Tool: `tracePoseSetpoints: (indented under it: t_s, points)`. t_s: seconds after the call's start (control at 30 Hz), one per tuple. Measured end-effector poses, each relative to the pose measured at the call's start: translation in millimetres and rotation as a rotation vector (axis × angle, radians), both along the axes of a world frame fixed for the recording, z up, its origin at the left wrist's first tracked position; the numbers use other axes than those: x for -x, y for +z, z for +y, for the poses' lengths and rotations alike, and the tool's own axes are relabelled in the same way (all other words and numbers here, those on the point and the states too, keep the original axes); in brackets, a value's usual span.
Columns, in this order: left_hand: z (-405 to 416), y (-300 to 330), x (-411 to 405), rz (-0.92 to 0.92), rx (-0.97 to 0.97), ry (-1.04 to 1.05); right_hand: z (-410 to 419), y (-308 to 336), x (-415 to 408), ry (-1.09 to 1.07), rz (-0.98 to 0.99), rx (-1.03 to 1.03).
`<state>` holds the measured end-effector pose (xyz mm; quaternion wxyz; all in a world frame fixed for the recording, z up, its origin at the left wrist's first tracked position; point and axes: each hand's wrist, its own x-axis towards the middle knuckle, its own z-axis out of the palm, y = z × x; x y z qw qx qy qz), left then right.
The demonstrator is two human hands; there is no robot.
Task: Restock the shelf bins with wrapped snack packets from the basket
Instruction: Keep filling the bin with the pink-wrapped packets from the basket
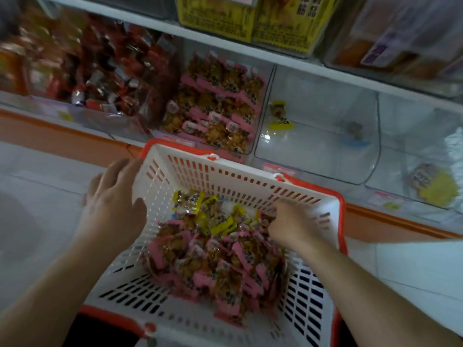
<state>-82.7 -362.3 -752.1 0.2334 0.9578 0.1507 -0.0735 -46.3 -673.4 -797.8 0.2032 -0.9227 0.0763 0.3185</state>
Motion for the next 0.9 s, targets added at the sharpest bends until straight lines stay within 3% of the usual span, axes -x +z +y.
tracePoseSetpoints:
  t_s: [0.07,0.17,0.27,0.4,0.47,0.57,0.63,0.73,0.77,0.83,0.9]
  points:
    - [3,-3,7,0.083,0.11,0.013,-1,-30,11,0.001,0.053,0.019]
    - [6,-5,7,0.08,0.125,0.008,-6,-76,22,-0.02,0.111,0.119]
    - [9,-3,6,0.098,0.155,0.005,-8,-100,25,-0.037,0.016,0.137]
    - [12,-4,3,0.136,0.205,0.026,2,-88,25,0.089,-0.111,0.15]
    - [8,-2,0,0.068,0.122,0.021,8,-73,20,0.101,-0.134,0.129]
    - [-12,9,1,-0.108,0.051,-0.088,25,-29,12,0.098,-0.208,-0.07]
    - [-32,20,-2,-0.01,0.289,0.037,40,12,12,0.108,-0.288,-0.222]
    - [-56,36,-11,0.331,0.983,0.374,57,60,24,0.16,-0.513,-0.368]
    - [-59,39,-14,0.365,1.119,0.404,61,67,26,0.209,-0.572,-0.347]
    - [-61,41,-16,0.329,1.276,0.372,64,67,27,0.284,-0.632,-0.302]
    - [-59,38,-19,0.254,1.309,0.342,62,66,20,0.299,-0.605,-0.343]
